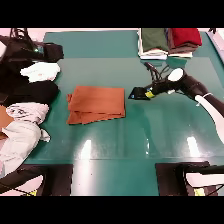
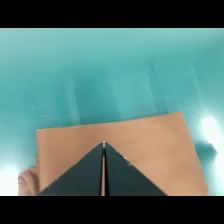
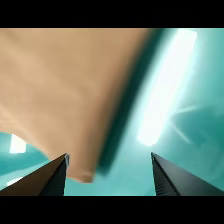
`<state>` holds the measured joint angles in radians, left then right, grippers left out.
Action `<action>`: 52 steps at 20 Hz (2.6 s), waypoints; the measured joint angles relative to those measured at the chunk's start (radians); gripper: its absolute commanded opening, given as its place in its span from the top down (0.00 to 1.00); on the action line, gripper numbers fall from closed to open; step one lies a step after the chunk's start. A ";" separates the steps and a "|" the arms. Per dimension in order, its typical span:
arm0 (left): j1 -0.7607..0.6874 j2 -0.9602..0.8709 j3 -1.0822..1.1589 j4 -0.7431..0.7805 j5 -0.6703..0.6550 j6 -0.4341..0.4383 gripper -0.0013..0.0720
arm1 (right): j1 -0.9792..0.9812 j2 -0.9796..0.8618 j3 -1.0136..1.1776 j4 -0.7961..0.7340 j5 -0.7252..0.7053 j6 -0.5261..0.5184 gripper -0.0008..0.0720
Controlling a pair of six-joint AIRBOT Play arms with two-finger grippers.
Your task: Fold the shirts.
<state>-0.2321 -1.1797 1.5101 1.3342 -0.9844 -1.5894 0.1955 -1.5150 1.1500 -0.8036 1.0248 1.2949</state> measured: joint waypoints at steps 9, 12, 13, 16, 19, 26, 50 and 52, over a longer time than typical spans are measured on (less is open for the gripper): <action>-0.093 -0.043 -0.007 -0.012 0.011 0.000 0.95 | 0.136 -0.290 0.186 0.258 -0.010 -0.091 0.97; -0.112 -0.046 -0.007 -0.028 0.013 -0.003 0.96 | 0.174 -0.336 0.286 0.261 -0.029 -0.102 0.97; -0.124 -0.046 -0.007 -0.032 0.014 -0.005 0.96 | 0.169 -0.333 0.310 0.248 -0.035 -0.103 0.97; -0.167 -0.047 -0.007 -0.034 0.019 -0.006 0.96 | 0.098 -0.271 0.346 0.141 -0.039 -0.081 0.97; -0.206 -0.047 -0.007 -0.035 0.028 -0.007 0.95 | -0.054 -0.166 0.360 -0.025 0.012 -0.039 0.97; -0.232 -0.047 -0.007 -0.040 0.036 -0.025 0.95 | -0.589 0.054 0.368 -0.278 0.143 0.016 0.97; -0.234 -0.047 -0.007 -0.056 0.118 -0.061 0.95 | -1.054 0.341 0.168 -0.602 0.293 0.155 0.29; -0.235 -0.047 -0.007 -0.060 0.119 -0.061 0.95 | -0.988 0.369 0.206 -0.565 0.296 0.162 0.29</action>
<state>-0.4667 -1.2270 1.5032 1.2747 -0.8650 -1.6505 -0.7921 -1.1465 1.3556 -1.3685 1.3209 1.4570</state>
